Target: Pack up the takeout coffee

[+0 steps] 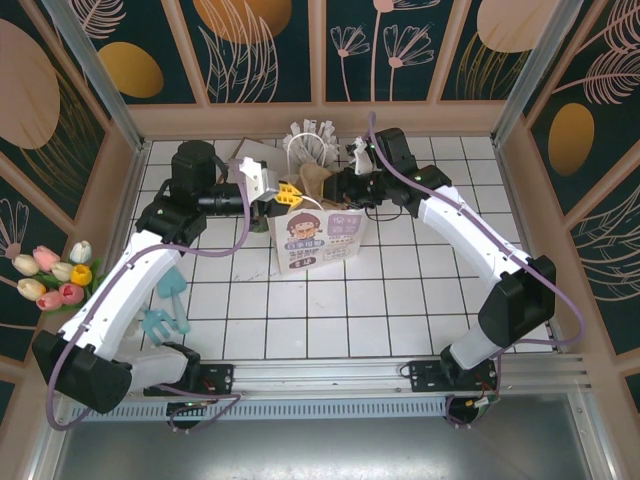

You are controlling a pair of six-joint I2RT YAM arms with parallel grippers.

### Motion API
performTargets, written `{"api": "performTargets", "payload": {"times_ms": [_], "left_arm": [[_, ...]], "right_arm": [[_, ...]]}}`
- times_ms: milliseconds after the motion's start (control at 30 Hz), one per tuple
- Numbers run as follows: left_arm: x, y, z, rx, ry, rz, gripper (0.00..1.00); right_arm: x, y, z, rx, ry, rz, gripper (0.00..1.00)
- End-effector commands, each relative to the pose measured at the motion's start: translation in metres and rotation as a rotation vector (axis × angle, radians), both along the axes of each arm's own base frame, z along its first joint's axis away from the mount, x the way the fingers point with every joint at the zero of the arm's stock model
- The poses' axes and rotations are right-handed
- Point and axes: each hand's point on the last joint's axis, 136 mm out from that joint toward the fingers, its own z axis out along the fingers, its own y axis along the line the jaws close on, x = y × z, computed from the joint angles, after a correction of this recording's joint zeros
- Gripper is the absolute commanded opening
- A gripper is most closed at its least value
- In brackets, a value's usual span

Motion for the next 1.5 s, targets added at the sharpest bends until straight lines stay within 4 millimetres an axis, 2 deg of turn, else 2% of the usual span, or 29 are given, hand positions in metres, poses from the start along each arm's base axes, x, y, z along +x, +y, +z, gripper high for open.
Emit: {"api": "performTargets", "payload": {"times_ms": [0, 133, 267, 633, 700, 833, 1000, 1167, 1300, 1367, 1400, 1433, 1467], "left_arm": [[-0.031, -0.001, 0.017, -0.035, -0.019, -0.098, 0.0], [-0.043, -0.001, 0.022, -0.025, -0.036, -0.112, 0.0], [-0.053, -0.001, 0.024, -0.045, -0.065, -0.145, 0.0], [-0.044, 0.002, 0.04, -0.105, -0.078, -0.059, 0.0], [-0.044, 0.002, 0.039, -0.123, -0.048, -0.05, 0.05], [-0.042, 0.001, 0.042, -0.161, 0.002, -0.041, 0.0], [-0.045, -0.004, 0.052, -0.194, 0.056, -0.086, 0.01], [-0.051, -0.01, 0.049, -0.198, 0.082, -0.147, 0.03], [-0.053, -0.01, 0.036, -0.16, 0.088, -0.162, 0.13], [-0.052, -0.008, 0.032, -0.154, 0.079, -0.132, 0.25], [-0.054, -0.006, 0.034, -0.156, 0.065, -0.125, 0.35], [-0.057, -0.005, 0.034, -0.157, 0.054, -0.125, 0.5], [-0.062, -0.002, 0.036, -0.163, 0.033, -0.123, 0.62]], "right_arm": [[0.015, -0.01, -0.011, -0.047, 0.028, -0.109, 0.29], [0.02, -0.007, -0.014, -0.043, 0.046, -0.143, 0.29], [0.024, -0.013, -0.016, -0.071, 0.052, -0.186, 0.3], [0.014, -0.008, -0.033, -0.199, -0.006, -0.154, 0.3], [0.01, -0.006, -0.035, -0.229, -0.032, -0.126, 0.31], [0.007, -0.008, -0.039, -0.307, -0.065, -0.103, 0.31], [0.008, -0.006, -0.046, -0.349, -0.012, -0.11, 0.31], [0.006, 0.005, -0.052, -0.408, 0.038, -0.072, 0.31], [0.008, 0.009, -0.047, -0.428, 0.029, -0.059, 0.32], [0.009, 0.01, -0.044, -0.427, 0.014, -0.05, 0.32], [0.008, 0.01, -0.042, -0.43, 0.007, -0.04, 0.32], [0.008, 0.01, -0.041, -0.433, -0.001, -0.029, 0.32], [0.006, 0.01, -0.04, -0.437, -0.01, -0.013, 0.32]]}}
